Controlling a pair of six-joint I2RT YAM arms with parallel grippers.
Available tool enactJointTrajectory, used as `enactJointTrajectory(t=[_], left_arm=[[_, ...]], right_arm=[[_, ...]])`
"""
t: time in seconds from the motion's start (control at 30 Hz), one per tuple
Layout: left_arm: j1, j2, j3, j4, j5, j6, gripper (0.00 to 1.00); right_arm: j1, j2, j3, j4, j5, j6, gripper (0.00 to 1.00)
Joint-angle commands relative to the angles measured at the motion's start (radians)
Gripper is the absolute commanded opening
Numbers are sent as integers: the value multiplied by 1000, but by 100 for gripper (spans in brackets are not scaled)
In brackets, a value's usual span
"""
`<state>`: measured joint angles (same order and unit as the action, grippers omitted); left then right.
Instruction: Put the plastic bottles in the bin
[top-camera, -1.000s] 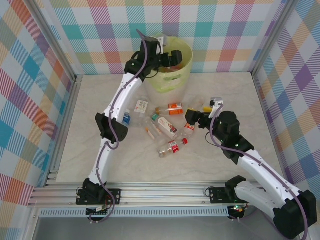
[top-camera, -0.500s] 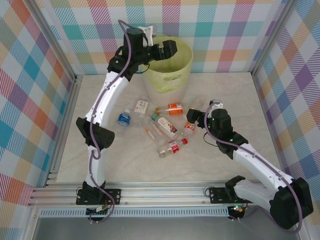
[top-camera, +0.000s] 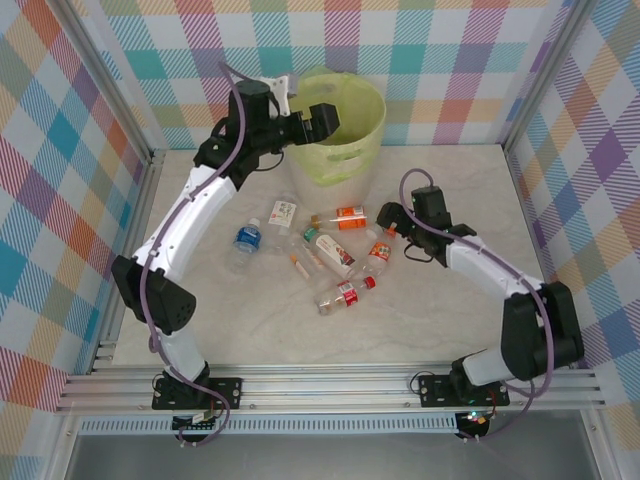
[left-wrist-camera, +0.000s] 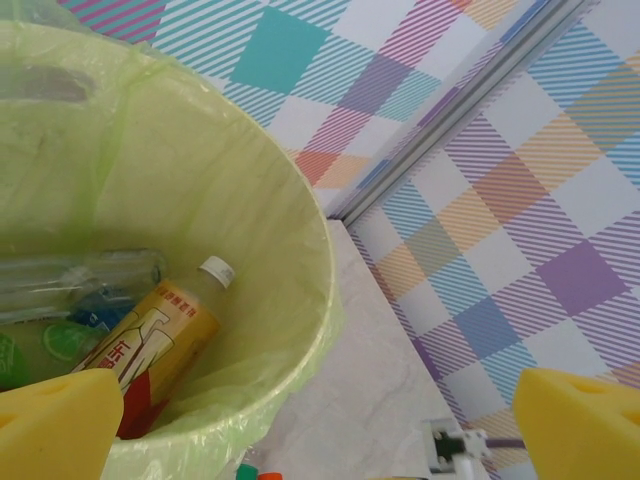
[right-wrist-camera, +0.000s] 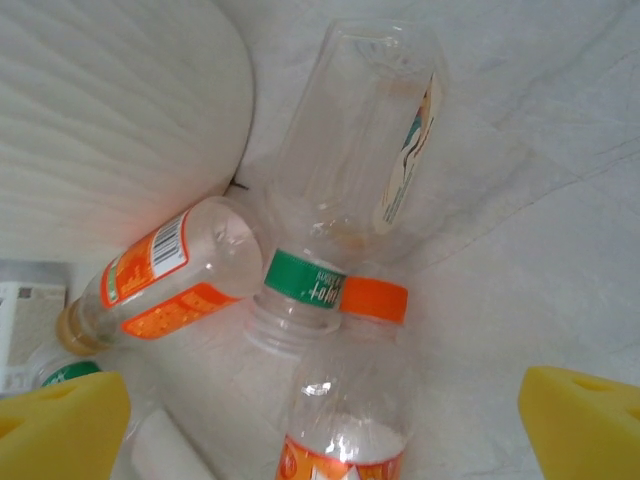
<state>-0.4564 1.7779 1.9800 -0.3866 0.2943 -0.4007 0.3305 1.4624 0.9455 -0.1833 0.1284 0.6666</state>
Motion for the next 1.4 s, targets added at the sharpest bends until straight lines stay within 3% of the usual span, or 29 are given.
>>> enactJointTrajectory(t=[0.0,0.27,0.7,0.93,1.13,1.37], left_arm=[[-5,-68,-56,67,-22,-19,100],[-5,-279,-431,370,-110,-105,100],[6,-666,-850,299,-385,-99,100],[27,-822,-1007,238,-547,-97,100],[36,-840,-1106,236,-531,-119,100],[46,-856,-1198,251,-534,-143,100]], right_arm=[[-16,90,99,-33,-15,29,100],[-37,367,339,-108,34,58,100],[-41,619,565,-190,167,87,100],[-41,672,591,-160,176,57,83],[-41,613,529,-64,214,26,61],[-41,454,426,78,252,-23,48]])
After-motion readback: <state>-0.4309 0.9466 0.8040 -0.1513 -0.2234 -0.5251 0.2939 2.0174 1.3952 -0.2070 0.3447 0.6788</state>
